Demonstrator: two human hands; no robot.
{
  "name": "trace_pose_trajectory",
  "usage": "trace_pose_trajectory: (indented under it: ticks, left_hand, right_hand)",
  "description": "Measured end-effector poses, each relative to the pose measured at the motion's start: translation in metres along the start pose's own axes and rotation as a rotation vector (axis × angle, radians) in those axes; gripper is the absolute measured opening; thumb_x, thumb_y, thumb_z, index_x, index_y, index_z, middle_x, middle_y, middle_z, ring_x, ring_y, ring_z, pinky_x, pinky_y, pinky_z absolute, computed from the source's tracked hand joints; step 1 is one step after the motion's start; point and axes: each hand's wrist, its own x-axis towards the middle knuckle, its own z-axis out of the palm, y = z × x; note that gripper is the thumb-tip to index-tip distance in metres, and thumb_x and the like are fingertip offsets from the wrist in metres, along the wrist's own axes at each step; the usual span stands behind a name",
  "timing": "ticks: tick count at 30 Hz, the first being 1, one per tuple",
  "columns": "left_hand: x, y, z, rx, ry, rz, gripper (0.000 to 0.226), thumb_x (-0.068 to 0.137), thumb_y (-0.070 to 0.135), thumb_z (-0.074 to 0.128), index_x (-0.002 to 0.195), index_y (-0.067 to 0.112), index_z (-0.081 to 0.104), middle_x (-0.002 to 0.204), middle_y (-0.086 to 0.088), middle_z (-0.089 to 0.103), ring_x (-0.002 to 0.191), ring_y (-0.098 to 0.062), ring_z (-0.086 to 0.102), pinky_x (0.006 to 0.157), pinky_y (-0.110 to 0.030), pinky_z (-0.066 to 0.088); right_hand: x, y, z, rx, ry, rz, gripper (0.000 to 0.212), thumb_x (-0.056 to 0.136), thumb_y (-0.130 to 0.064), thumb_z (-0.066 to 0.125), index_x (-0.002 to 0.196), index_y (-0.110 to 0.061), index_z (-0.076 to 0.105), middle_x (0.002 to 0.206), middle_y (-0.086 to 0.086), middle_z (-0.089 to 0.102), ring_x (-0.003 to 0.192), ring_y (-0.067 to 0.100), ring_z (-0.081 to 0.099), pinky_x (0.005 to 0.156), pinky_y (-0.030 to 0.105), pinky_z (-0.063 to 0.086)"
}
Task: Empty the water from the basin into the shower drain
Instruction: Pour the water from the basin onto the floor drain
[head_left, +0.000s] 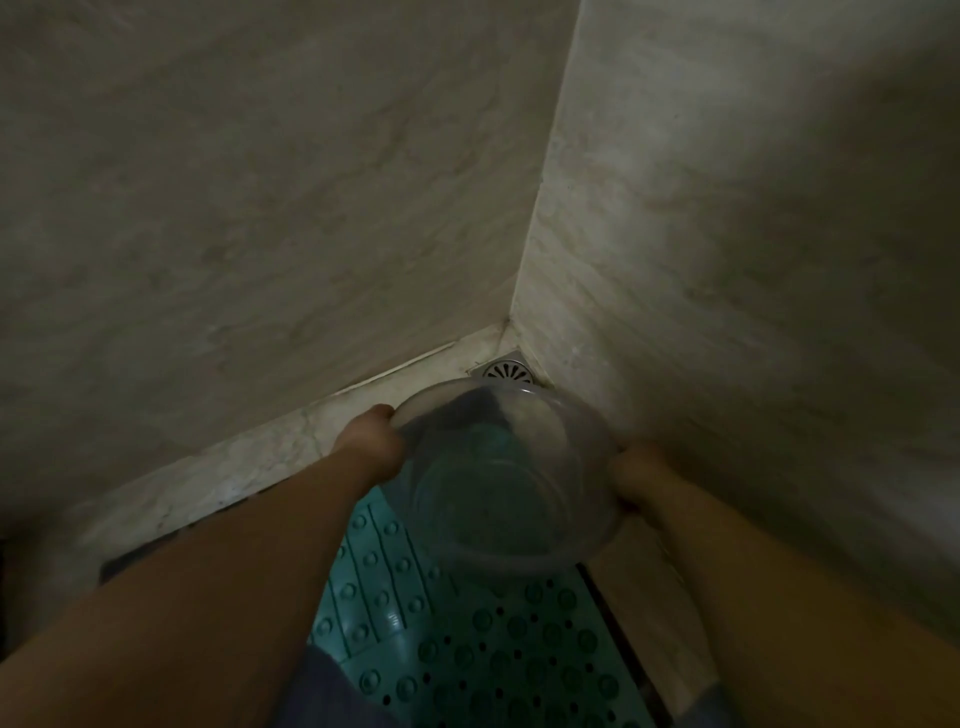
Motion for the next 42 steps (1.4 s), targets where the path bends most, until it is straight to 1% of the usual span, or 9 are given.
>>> trace_pose_trajectory:
  ticks: [13, 18, 22, 25, 30, 32, 34, 37, 42]
  left_hand:
    - [0.006, 0.000, 0.001, -0.031, 0.042, 0.015, 0.044, 0.089, 0.020, 0.054, 0.131, 0.006, 0.054, 0.129, -0.023, 0.059, 0.111, -0.037, 0.061, 0.097, -0.038, 0.050]
    - [0.006, -0.001, 0.001, -0.062, 0.055, 0.002, 0.052, 0.090, 0.026, 0.054, 0.138, 0.008, 0.049, 0.136, -0.021, 0.057, 0.117, -0.036, 0.059, 0.097, -0.033, 0.046]
    - [0.006, -0.002, -0.001, -0.097, 0.065, -0.015, 0.052, 0.089, 0.024, 0.054, 0.139, 0.010, 0.049, 0.137, -0.021, 0.057, 0.118, -0.037, 0.059, 0.100, -0.035, 0.045]
    - [0.004, 0.000, -0.002, -0.110, 0.061, -0.023, 0.054, 0.089, 0.024, 0.053, 0.141, 0.010, 0.046, 0.138, -0.019, 0.057, 0.123, -0.035, 0.056, 0.103, -0.035, 0.044]
    - [0.002, 0.001, -0.002, -0.098, 0.080, -0.014, 0.052, 0.089, 0.022, 0.051, 0.140, 0.010, 0.047, 0.133, -0.021, 0.060, 0.121, -0.036, 0.058, 0.103, -0.035, 0.045]
    - [0.001, 0.001, -0.002, -0.091, 0.097, -0.019, 0.051, 0.090, 0.021, 0.050, 0.139, 0.010, 0.048, 0.132, -0.021, 0.061, 0.121, -0.036, 0.058, 0.103, -0.035, 0.045]
    - [0.001, 0.001, -0.002, -0.089, 0.116, -0.025, 0.051, 0.090, 0.022, 0.052, 0.139, 0.010, 0.049, 0.134, -0.020, 0.060, 0.124, -0.035, 0.055, 0.103, -0.034, 0.042]
    - [-0.001, 0.000, -0.003, -0.086, 0.132, -0.032, 0.052, 0.089, 0.022, 0.054, 0.139, 0.009, 0.049, 0.136, -0.020, 0.059, 0.125, -0.035, 0.054, 0.104, -0.033, 0.042]
    - [-0.003, 0.001, -0.005, -0.102, 0.141, -0.027, 0.051, 0.089, 0.021, 0.055, 0.137, 0.007, 0.050, 0.135, -0.021, 0.059, 0.123, -0.036, 0.056, 0.105, -0.035, 0.044]
  right_hand:
    - [0.005, -0.004, -0.002, -0.003, 0.011, -0.018, 0.044, 0.098, -0.009, 0.045, 0.138, 0.009, 0.049, 0.142, 0.026, 0.051, 0.127, 0.042, 0.053, 0.108, 0.048, 0.045]
    - [0.007, -0.004, -0.001, 0.024, 0.022, 0.004, 0.044, 0.098, -0.006, 0.044, 0.138, 0.010, 0.047, 0.142, 0.026, 0.051, 0.127, 0.043, 0.053, 0.107, 0.048, 0.046]
    - [0.006, -0.005, 0.000, 0.031, 0.048, 0.008, 0.040, 0.096, -0.004, 0.047, 0.132, 0.012, 0.052, 0.134, 0.030, 0.055, 0.119, 0.044, 0.058, 0.091, 0.045, 0.051]
    - [0.003, -0.005, 0.000, 0.033, 0.054, 0.011, 0.038, 0.096, -0.004, 0.047, 0.130, 0.010, 0.054, 0.132, 0.028, 0.057, 0.116, 0.043, 0.059, 0.094, 0.044, 0.051]
    - [-0.003, -0.007, -0.002, 0.020, 0.055, 0.010, 0.034, 0.097, -0.009, 0.048, 0.125, 0.009, 0.057, 0.126, 0.025, 0.061, 0.105, 0.039, 0.064, 0.083, 0.038, 0.053]
    - [-0.005, -0.007, -0.001, 0.004, 0.058, -0.004, 0.035, 0.098, -0.012, 0.047, 0.126, 0.008, 0.058, 0.128, 0.024, 0.061, 0.107, 0.037, 0.064, 0.089, 0.038, 0.054]
    - [-0.006, -0.007, 0.000, 0.033, 0.048, -0.015, 0.035, 0.097, -0.011, 0.048, 0.125, 0.008, 0.059, 0.128, 0.024, 0.061, 0.113, 0.038, 0.063, 0.099, 0.046, 0.052]
    - [-0.007, -0.009, 0.000, 0.043, 0.047, -0.019, 0.034, 0.096, -0.007, 0.050, 0.124, 0.010, 0.059, 0.127, 0.027, 0.061, 0.113, 0.042, 0.062, 0.098, 0.051, 0.052]
    - [-0.009, -0.010, 0.000, 0.000, 0.040, -0.022, 0.034, 0.095, -0.006, 0.051, 0.125, 0.009, 0.057, 0.128, 0.026, 0.061, 0.115, 0.041, 0.062, 0.098, 0.047, 0.053]
